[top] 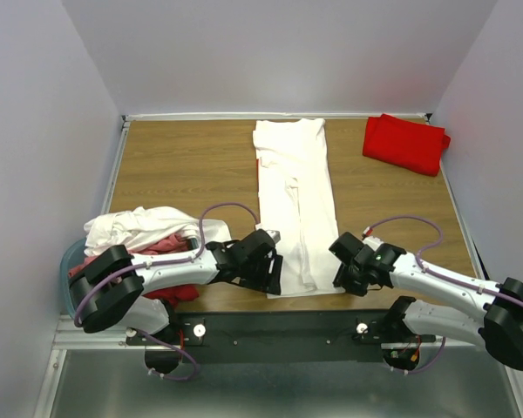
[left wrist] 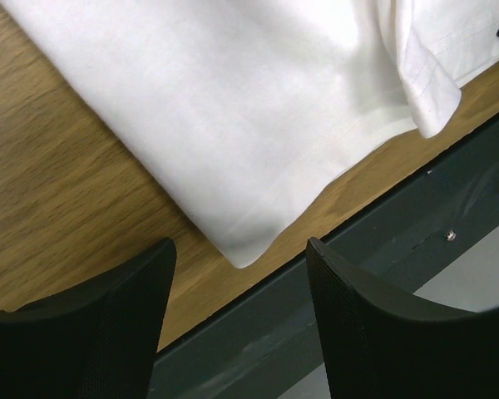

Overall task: Fold and stack the t-shirts
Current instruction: Fold the tshirt

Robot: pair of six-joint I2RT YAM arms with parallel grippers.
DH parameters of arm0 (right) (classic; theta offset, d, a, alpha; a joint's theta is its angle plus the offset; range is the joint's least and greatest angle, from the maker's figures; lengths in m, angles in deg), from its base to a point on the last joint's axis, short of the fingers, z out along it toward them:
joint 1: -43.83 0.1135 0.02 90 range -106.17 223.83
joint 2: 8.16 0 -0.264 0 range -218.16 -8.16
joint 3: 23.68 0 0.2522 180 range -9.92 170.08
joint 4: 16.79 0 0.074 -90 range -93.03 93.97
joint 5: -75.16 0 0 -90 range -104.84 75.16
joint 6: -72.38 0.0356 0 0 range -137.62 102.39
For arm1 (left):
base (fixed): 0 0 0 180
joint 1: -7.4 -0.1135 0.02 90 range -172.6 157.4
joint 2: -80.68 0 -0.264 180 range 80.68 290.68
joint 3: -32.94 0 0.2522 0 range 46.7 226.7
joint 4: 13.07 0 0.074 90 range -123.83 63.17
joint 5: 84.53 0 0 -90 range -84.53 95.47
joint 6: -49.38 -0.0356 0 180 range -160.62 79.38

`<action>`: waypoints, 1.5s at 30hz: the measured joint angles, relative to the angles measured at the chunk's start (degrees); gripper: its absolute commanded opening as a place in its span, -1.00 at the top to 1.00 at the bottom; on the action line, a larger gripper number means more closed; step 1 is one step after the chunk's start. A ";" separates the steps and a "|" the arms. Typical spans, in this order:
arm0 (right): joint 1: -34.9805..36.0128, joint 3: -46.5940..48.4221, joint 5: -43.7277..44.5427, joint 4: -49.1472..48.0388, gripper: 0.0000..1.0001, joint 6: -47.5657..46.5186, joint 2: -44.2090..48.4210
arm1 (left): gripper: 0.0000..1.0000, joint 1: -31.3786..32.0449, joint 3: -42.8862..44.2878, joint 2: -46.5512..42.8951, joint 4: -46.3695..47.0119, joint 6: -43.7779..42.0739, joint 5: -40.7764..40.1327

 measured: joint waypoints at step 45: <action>0.00 -0.50 0.22 3.91 0.99 2.64 3.85 | 1.00 5.25 -1.49 -0.02 -1.84 6.21 -3.65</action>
